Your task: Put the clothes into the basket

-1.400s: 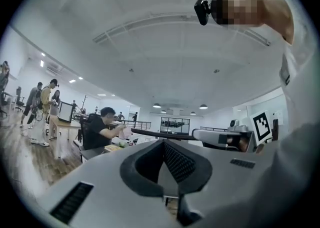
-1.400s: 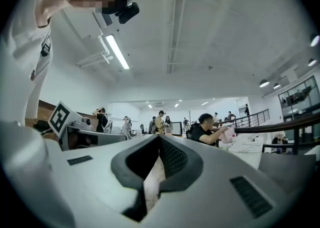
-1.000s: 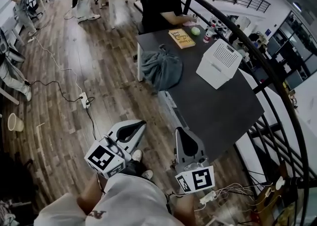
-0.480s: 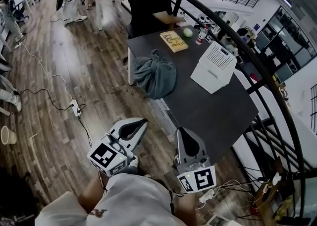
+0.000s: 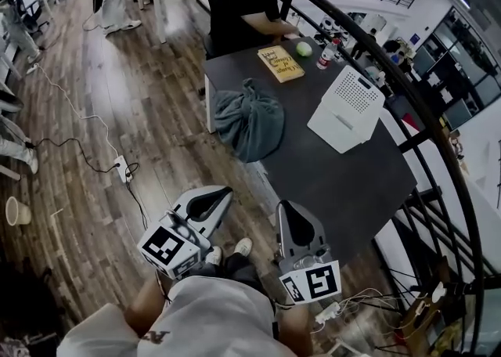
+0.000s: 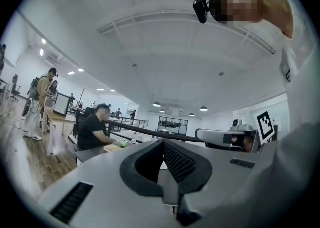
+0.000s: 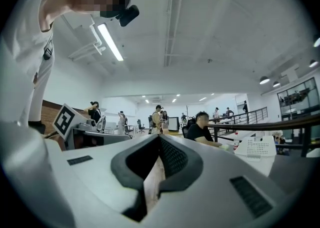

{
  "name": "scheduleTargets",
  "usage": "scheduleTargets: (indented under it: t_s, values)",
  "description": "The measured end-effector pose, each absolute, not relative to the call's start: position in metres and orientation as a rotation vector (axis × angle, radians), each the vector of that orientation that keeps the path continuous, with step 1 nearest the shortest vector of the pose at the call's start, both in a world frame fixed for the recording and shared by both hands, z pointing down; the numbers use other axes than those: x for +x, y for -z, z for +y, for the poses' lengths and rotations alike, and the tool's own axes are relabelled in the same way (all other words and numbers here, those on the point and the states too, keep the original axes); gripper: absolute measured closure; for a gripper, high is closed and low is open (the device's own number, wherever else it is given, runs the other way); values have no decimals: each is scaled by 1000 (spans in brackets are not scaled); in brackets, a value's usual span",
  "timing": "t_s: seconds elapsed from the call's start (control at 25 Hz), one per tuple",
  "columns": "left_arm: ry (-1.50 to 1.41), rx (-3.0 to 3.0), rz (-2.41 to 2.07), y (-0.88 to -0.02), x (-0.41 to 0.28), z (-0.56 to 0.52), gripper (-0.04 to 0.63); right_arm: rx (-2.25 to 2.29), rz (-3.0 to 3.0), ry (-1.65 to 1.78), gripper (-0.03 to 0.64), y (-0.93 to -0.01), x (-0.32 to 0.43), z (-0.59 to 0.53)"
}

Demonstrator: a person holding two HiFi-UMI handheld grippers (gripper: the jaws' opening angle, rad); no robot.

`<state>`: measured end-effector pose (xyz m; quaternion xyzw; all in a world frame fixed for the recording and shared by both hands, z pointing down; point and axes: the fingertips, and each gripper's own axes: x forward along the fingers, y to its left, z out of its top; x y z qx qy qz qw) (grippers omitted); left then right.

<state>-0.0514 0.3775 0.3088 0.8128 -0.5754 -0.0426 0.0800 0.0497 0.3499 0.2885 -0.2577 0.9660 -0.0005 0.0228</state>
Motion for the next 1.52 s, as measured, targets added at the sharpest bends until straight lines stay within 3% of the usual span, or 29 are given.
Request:
scheduleTargets:
  t_s: [0.88,1.52]
  values:
    - [53,2303,-1915,-305,-21,294,591,-562,2986,56,597,-288,77,252]
    - [58,2319,-1848,-329,-67,219,591,-652,3053,41,597,-310,32,180]
